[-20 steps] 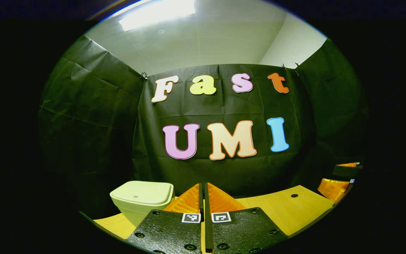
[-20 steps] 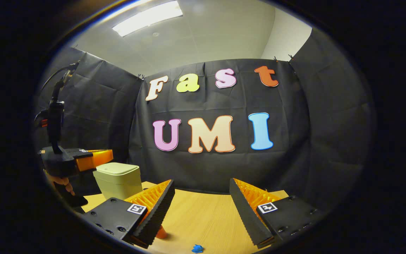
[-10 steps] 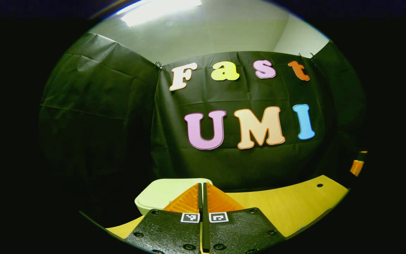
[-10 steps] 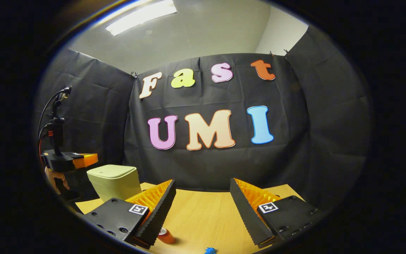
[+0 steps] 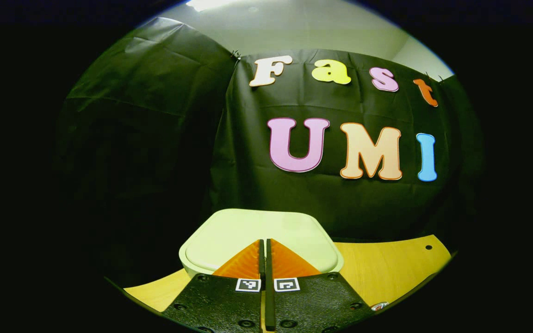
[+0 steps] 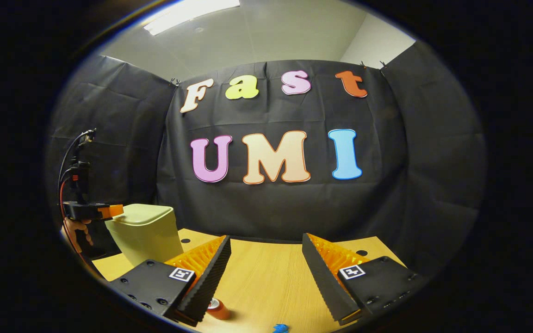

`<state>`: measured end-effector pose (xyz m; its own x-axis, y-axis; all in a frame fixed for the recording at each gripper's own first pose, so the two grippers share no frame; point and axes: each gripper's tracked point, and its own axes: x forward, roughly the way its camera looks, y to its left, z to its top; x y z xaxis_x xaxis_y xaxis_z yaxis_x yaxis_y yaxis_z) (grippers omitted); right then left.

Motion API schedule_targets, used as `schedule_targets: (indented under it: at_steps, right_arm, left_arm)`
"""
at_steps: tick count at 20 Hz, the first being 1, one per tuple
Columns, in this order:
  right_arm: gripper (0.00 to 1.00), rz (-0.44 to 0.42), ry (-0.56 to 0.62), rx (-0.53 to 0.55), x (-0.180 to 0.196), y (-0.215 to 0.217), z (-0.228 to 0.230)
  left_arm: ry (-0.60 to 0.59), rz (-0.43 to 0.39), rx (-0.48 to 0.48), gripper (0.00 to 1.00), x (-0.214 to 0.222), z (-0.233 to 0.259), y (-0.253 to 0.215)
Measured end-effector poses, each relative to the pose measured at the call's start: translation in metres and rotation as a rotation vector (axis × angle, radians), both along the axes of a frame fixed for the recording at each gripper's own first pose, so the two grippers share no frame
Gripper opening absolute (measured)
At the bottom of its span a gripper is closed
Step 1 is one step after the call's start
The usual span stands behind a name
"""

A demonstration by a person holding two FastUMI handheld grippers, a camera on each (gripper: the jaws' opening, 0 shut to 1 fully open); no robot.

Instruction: Press the lid of the desktop garbage bin to open it, pick up the crumpled paper on the desktop and throw it into the bin, then pick up the pop can on the desktop and drop it into the bin, and finally close the garbage bin lid.

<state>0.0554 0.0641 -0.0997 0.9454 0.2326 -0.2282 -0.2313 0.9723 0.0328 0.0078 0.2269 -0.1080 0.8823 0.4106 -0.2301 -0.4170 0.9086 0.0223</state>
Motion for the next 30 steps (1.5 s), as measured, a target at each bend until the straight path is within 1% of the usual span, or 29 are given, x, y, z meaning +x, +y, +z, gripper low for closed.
schedule_targets:
  at_steps: [1, 2, 3, 4, 5, 6, 7, 8, 9, 10, 11, 13, 14, 16, 19, 20, 21, 25, 27, 28, 29, 30]
  right_arm:
    - [0.97, -0.002, 0.005, -0.007, 0.002, 0.002, -0.002]
    - [0.97, -0.002, 0.013, -0.011, 0.004, 0.002, -0.005]
    - [0.97, -0.001, 0.025, -0.012, 0.005, 0.003, -0.009]
    - [0.98, 0.0, 0.035, -0.014, 0.004, 0.004, -0.013]
    - [0.98, -0.002, 0.038, -0.019, 0.005, 0.005, -0.016]
    - [0.97, -0.008, 0.043, -0.024, 0.005, 0.003, -0.019]
    - [0.97, -0.021, 0.051, -0.029, 0.006, 0.001, -0.022]
    - [0.97, -0.019, 0.057, -0.03, 0.005, 0.001, -0.024]
    - [0.97, -0.015, 0.054, -0.029, 0.007, 0.003, -0.023]
    - [0.97, -0.013, 0.051, -0.026, 0.008, 0.003, -0.021]
    - [0.97, -0.009, 0.045, -0.017, 0.01, 0.002, -0.018]
    - [0.97, 0.006, 0.057, -0.002, 0.013, 0.001, -0.017]
    - [0.97, 0.006, 0.061, -0.006, 0.015, -0.002, -0.018]
    - [0.97, -0.006, 0.065, -0.014, 0.017, -0.012, -0.017]
    - [0.97, -0.014, 0.077, -0.016, 0.017, -0.021, -0.023]
    - [0.97, -0.016, 0.083, -0.026, 0.017, -0.025, -0.026]
    - [0.96, -0.015, 0.094, -0.038, 0.016, -0.028, -0.032]
    - [0.98, 0.02, 0.179, -0.081, 0.008, -0.034, -0.062]
    - [0.98, 0.025, 0.222, -0.109, 0.002, -0.039, -0.08]
    - [0.98, 0.026, 0.244, -0.124, -0.001, -0.041, -0.09]
    - [0.98, 0.03, 0.27, -0.134, -0.006, -0.042, -0.102]
    - [0.98, 0.036, 0.299, -0.145, -0.01, -0.042, -0.116]
  left_arm:
    - [-0.001, -0.004, -0.007, 0.0, 0.001, -0.001, 0.0]
    - [-0.025, -0.02, -0.003, 0.0, 0.001, 0.001, -0.004]
    - [-0.015, -0.011, -0.031, 0.0, -0.001, -0.006, -0.003]
    - [-0.069, -0.004, -0.06, 0.0, -0.001, -0.001, -0.003]
    - [-0.098, -0.028, -0.091, 0.0, -0.001, -0.002, -0.012]
    - [-0.082, -0.049, -0.045, 0.0, 0.001, -0.004, -0.016]
    - [-0.056, -0.06, 0.021, 0.0, 0.002, -0.011, -0.016]
    - [-0.041, -0.066, 0.088, 0.0, 0.001, -0.011, -0.015]
    - [-0.037, -0.071, 0.136, 0.0, 0.001, -0.004, -0.016]
    - [-0.053, -0.098, 0.146, 0.0, 0.005, 0.004, -0.021]
    - [-0.05, -0.124, 0.129, 0.0, 0.009, 0.006, -0.032]
    - [-0.055, -0.124, 0.107, 0.0, 0.009, 0.015, -0.04]
    - [-0.085, -0.131, 0.12, 0.0, 0.008, 0.03, -0.044]
    - [-0.144, -0.179, 0.145, 0.0, 0.009, 0.06, -0.062]
    - [-0.172, -0.233, 0.156, 0.0, 0.005, 0.083, -0.085]
    - [-0.184, -0.253, 0.145, 0.02, 0.003, 0.088, -0.095]
    - [-0.198, -0.266, 0.137, 0.09, 0.0, 0.093, -0.105]
    - [-0.256, -0.318, 0.151, 0.56, -0.013, 0.107, -0.135]
    - [-0.258, -0.338, 0.149, 0.8, -0.017, 0.107, -0.144]
    - [-0.257, -0.346, 0.137, 0.82, -0.02, 0.105, -0.148]
    - [-0.253, -0.348, 0.123, 0.9, -0.024, 0.103, -0.151]
    - [-0.252, -0.346, 0.11, 0.85, -0.028, 0.101, -0.152]
